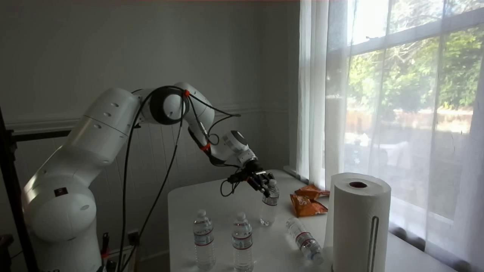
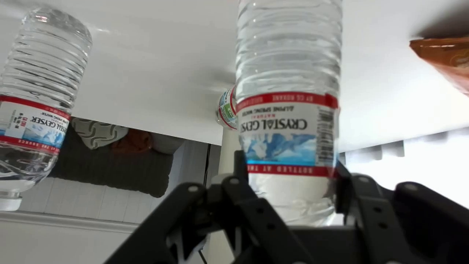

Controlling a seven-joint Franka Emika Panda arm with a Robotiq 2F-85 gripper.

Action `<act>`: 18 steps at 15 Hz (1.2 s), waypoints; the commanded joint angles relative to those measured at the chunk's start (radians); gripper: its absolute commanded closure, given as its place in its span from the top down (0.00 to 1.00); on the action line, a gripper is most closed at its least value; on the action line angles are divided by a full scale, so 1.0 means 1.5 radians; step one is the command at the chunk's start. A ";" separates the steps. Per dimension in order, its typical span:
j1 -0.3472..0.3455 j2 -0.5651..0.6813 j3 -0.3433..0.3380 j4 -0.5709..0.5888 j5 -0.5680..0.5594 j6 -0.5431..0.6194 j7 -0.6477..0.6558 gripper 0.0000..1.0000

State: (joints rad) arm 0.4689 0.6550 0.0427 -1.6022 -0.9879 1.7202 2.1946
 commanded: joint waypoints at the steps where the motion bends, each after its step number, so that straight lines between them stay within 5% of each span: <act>1: -0.009 0.012 0.016 0.011 -0.015 -0.008 0.039 0.81; 4: -0.015 0.004 0.023 0.007 -0.005 -0.007 0.040 0.99; 11: -0.045 -0.039 0.051 -0.001 0.047 0.001 0.000 1.00; 18: -0.098 -0.114 0.058 -0.008 0.203 0.001 -0.096 1.00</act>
State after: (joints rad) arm 0.3630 0.5491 0.1180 -1.5924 -0.7822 1.7201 2.1129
